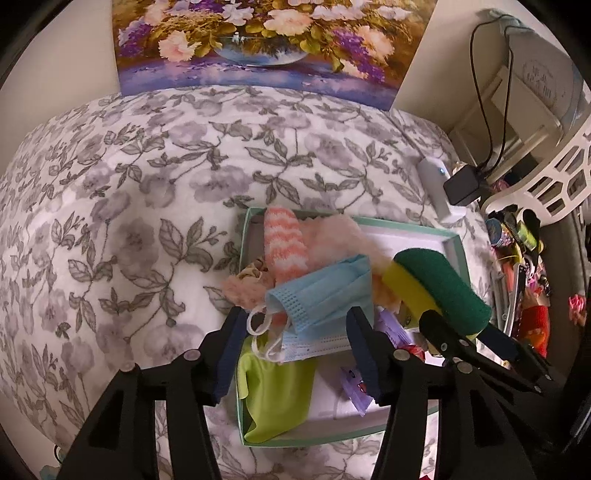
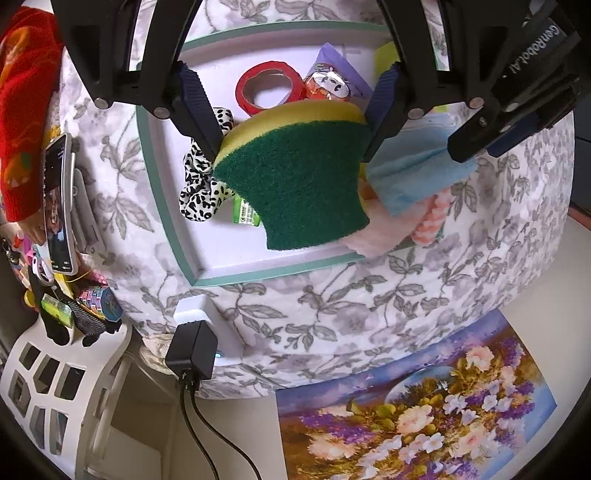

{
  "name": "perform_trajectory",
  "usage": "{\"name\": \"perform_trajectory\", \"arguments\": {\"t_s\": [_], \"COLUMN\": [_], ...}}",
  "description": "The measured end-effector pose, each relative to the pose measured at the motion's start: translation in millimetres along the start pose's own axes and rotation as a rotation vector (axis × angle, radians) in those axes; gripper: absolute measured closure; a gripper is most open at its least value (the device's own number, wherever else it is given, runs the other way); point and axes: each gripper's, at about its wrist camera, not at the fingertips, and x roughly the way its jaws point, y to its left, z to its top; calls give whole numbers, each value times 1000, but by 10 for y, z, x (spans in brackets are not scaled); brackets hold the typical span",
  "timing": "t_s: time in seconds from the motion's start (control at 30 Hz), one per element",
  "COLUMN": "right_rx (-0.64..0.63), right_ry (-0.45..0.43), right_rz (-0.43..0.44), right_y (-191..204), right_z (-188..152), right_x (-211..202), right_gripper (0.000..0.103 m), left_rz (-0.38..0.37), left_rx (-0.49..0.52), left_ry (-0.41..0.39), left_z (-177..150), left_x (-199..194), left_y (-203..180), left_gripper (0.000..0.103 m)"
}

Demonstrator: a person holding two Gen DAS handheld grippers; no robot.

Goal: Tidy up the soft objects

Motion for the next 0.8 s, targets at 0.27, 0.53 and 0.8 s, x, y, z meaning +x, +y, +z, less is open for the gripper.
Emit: {"name": "perform_trajectory", "arguments": {"t_s": [0.27, 0.53, 0.8], "right_rx": [-9, -25, -63], "right_ry": [11, 11, 14], "right_rz": [7, 8, -22], "right_y": [23, 78, 152], "right_z": [-18, -53, -122], "right_x": [33, 54, 79], "right_gripper": [24, 7, 0], "left_rz": [34, 87, 105], "left_rx": [-29, -27, -35], "left_ry": [-21, -18, -23], "left_z": [-1, -94, -212], "left_x": [-73, -44, -32], "left_y": [138, 248, 375], "left_gripper": [37, 24, 15]}}
